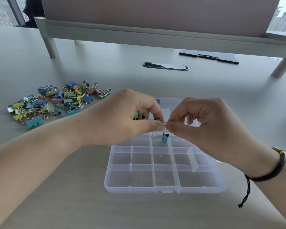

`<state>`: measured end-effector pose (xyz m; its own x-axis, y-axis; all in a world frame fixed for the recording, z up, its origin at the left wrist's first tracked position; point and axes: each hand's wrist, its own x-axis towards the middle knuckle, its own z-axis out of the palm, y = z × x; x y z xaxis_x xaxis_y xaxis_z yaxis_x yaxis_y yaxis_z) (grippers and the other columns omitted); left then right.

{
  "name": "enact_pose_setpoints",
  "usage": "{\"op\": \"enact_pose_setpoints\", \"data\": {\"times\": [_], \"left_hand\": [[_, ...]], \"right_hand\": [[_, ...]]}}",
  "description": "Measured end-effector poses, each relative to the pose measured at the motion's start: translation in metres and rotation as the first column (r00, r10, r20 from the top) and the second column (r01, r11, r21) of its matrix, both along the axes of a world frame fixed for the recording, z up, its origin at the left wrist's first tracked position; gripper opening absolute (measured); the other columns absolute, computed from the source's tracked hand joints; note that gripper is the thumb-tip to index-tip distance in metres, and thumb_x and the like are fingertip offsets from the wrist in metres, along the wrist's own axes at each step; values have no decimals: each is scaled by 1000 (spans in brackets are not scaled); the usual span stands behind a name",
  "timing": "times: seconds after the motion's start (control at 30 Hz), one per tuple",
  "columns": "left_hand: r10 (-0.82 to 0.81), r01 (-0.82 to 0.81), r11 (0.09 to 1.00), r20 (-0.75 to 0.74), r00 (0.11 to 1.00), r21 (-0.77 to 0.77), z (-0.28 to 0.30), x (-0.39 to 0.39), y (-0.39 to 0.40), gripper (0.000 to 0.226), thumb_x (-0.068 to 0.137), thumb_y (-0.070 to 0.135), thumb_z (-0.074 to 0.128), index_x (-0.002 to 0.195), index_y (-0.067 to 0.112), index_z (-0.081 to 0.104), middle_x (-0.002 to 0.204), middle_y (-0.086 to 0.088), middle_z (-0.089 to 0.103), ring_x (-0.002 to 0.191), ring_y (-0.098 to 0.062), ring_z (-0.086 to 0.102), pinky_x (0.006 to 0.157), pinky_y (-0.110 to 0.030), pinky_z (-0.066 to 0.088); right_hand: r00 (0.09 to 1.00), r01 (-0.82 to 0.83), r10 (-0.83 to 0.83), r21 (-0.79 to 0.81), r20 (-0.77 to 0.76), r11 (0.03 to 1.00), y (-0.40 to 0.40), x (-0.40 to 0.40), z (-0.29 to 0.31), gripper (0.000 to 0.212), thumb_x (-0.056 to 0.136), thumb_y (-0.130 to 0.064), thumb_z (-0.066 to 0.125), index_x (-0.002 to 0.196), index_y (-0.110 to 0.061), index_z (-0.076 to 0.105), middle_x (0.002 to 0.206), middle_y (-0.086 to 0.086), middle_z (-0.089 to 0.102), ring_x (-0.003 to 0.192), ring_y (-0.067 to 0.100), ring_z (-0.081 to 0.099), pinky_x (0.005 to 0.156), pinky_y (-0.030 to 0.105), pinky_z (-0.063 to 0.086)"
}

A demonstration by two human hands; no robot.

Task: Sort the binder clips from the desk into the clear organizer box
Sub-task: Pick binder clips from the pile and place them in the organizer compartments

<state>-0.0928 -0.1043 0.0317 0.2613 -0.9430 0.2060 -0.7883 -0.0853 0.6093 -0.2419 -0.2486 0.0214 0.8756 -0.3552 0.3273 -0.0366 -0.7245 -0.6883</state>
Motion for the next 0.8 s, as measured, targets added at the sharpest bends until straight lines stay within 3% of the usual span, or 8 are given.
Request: {"op": "enact_pose_setpoints", "data": {"times": [0.1, 0.17, 0.3, 0.5, 0.63, 0.8], "left_hand": [[-7, 7, 999, 19, 1000, 32, 3, -1, 3, 17, 79, 49, 67, 87, 37, 75, 68, 6, 64, 61, -16, 57, 57, -24, 45], [-13, 10, 998, 60, 998, 62, 1, -4, 3, 17, 80, 48, 68, 88, 36, 77, 67, 5, 64, 59, -14, 56, 52, -22, 44], [13, -22, 997, 116, 993, 80, -4, -10, 2, 11, 81, 40, 73, 84, 32, 79, 60, 0, 63, 48, -5, 47, 46, -11, 34], [163, -167, 984, 73, 984, 60, -6, -16, -3, 16, 69, 46, 77, 69, 29, 76, 59, 4, 61, 40, -5, 43, 38, -11, 32], [238, -239, 965, 22, 971, 107, -5, -14, -7, 26, 63, 53, 81, 71, 30, 73, 53, 5, 57, 38, -5, 43, 36, -13, 33], [275, -274, 944, 18, 961, 182, -4, -15, -10, 27, 63, 53, 83, 80, 33, 75, 49, 17, 56, 39, 0, 47, 35, -9, 32]], "right_hand": [[995, -23, 16, -71, -102, 997, -2, -3, 0, 5, 68, -36, 70, 65, -32, 72, 75, -11, 64, 70, 11, 55, 58, 20, 43], [987, -27, 8, -111, -163, 993, -2, -3, -1, 5, 68, -34, 72, 64, -32, 72, 77, -12, 63, 77, 6, 55, 61, 14, 41], [980, -26, -2, -136, -198, 990, -2, -3, -3, 5, 69, -38, 75, 65, -36, 73, 78, -14, 63, 78, 5, 54, 63, 12, 40], [980, 10, -34, -123, -198, 992, 3, -1, -4, 5, 73, -36, 80, 69, -37, 77, 78, -15, 64, 79, -1, 54, 64, 12, 42], [972, 60, -86, -124, -217, 990, 6, 2, -3, 9, 73, -32, 82, 65, -34, 77, 76, -15, 63, 76, -8, 53, 64, 8, 41], [954, 163, -167, -34, -251, 986, 11, 10, -3, 14, 66, -29, 86, 69, -29, 73, 73, -13, 65, 57, -5, 57, 40, 9, 38]]}}
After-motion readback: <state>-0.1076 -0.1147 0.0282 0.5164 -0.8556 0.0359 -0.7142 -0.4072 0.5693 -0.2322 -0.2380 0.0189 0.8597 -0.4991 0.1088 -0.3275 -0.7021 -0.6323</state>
